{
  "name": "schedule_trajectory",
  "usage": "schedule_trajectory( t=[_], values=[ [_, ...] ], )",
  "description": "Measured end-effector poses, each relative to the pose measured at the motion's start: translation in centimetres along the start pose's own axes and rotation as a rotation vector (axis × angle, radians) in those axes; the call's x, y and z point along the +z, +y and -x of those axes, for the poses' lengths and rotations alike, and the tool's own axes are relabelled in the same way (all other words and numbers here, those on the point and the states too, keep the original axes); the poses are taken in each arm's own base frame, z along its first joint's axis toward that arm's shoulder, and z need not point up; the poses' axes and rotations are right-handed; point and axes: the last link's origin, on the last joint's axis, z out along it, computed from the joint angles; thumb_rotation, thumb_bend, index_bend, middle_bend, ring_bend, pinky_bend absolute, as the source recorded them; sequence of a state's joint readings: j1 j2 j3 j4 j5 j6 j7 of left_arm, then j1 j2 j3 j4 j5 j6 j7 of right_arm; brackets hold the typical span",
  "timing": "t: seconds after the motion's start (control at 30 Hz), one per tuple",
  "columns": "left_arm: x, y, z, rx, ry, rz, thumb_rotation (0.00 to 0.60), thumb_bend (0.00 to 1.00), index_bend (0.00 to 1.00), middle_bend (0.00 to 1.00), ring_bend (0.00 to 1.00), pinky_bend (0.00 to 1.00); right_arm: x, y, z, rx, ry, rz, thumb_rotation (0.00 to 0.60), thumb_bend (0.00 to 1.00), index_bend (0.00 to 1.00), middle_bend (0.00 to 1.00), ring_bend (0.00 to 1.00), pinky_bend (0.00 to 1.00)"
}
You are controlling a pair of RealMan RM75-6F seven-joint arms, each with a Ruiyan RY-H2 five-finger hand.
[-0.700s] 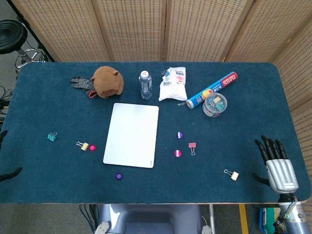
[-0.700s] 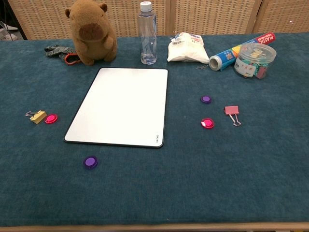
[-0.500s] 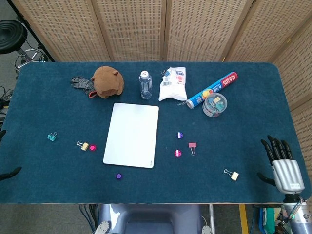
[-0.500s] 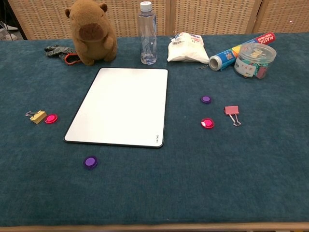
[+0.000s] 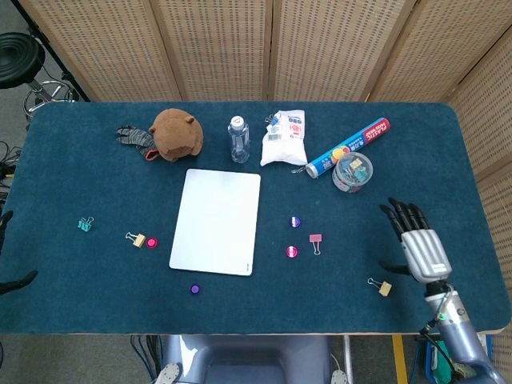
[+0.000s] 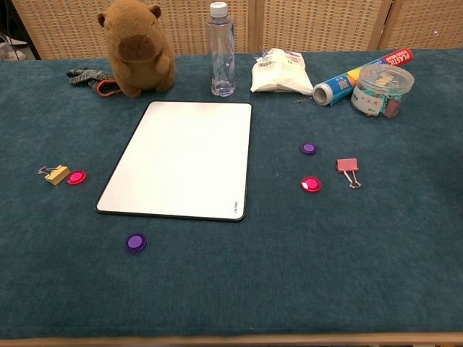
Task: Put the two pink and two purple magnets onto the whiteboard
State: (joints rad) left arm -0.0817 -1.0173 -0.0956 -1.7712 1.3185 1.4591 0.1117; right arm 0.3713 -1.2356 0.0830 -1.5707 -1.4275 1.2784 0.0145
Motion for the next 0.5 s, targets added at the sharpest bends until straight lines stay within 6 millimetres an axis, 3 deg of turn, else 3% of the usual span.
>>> schedule_trajectory(
  t=[0.1,0.27,0.5],
  values=[
    [0.2,0.0,0.1,0.008,-0.001,-0.010,0.600,0.08,0.00,0.00,0.00,0.00,2.6,-1.9,0.3,0.043,-0.053,-0.026,0.600,0.00,0.23,0.00,0.00,0.00],
    [0.3,0.0,0.3,0.015,-0.007,-0.012,0.600,0.08,0.00,0.00,0.00,0.00,6.5,-5.1,1.0,0.070,-0.106,-0.055,0.600,0.00,0.28,0.00,0.00,0.00],
    [0.3,-0.1,0.2,0.009,-0.008,-0.014,0.600,0.08,0.00,0.00,0.00,0.00,10.4,-8.8,3.0,0.052,-0.144,-0.062,0.600,0.15,0.30,0.00,0.00,0.00]
  ],
)
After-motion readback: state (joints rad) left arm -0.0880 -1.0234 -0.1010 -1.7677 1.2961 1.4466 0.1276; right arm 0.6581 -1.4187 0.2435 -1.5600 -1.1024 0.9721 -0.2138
